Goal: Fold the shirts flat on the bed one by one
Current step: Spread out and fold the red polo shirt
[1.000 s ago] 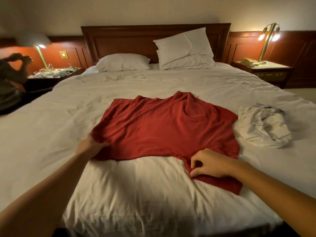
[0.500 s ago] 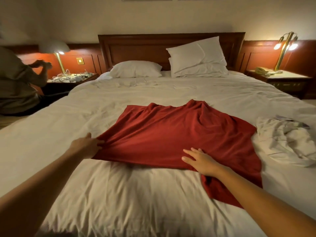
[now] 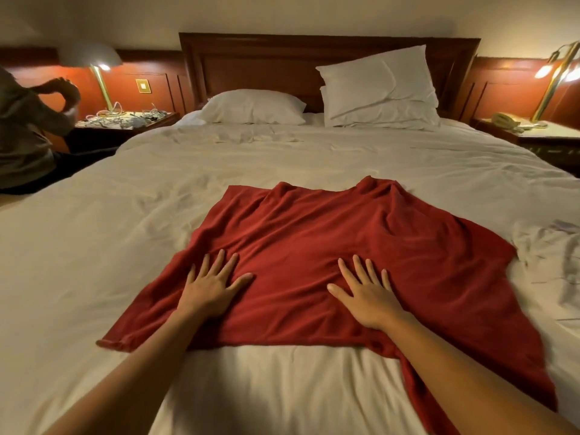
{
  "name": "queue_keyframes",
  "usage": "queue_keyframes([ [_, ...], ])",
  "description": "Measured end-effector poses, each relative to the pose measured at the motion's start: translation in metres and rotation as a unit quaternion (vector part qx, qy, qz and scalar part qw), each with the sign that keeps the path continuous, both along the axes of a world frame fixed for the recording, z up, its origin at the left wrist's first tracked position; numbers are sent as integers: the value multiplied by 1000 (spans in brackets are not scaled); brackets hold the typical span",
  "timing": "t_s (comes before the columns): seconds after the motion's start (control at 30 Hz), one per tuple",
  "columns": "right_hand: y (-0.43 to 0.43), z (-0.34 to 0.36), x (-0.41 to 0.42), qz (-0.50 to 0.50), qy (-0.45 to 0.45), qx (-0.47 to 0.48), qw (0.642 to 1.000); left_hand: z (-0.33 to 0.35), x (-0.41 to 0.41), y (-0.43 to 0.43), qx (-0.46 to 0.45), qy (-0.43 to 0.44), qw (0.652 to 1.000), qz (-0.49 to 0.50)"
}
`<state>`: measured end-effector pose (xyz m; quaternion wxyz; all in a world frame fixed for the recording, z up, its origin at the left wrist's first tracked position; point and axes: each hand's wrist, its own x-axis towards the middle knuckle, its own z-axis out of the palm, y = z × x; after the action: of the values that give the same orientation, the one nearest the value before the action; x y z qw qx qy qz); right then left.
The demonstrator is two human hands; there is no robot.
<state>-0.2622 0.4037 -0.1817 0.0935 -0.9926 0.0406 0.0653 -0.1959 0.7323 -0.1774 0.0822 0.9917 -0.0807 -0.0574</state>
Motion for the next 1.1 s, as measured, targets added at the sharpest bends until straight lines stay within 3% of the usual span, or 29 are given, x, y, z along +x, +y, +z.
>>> queue_keyframes([
  [0.13,-3,-11,49,-15,-60,-14,998,-10,52,2,-16,-40,999,9],
  [0.3,-15,-19,132,-29,-74,-13,997,-18,131,-9,-16,-98,995,25],
  [0.53,-28,-29,233,-31,-111,-37,993,-17,245,-23,-71,-151,978,121],
  [0.63,-29,-34,256,-39,-135,-41,989,1,292,-33,-181,-112,965,154],
  [0.7,-30,-37,268,-49,-155,-34,986,16,318,-41,-284,-64,951,105],
  [0.77,-30,-37,276,-55,-168,-24,984,27,336,-40,-250,-45,967,20],
  [0.83,-30,-39,278,-58,-185,-22,981,32,351,-22,-161,-104,982,-3],
  [0.9,-29,-40,278,-65,-205,-24,976,37,361,8,-125,-181,974,57],
  [1.0,-28,-38,275,-76,-222,-19,972,36,360,30,-44,-198,960,195],
  [1.1,-27,-30,271,-91,-228,24,969,31,341,-17,-51,-213,966,135],
])
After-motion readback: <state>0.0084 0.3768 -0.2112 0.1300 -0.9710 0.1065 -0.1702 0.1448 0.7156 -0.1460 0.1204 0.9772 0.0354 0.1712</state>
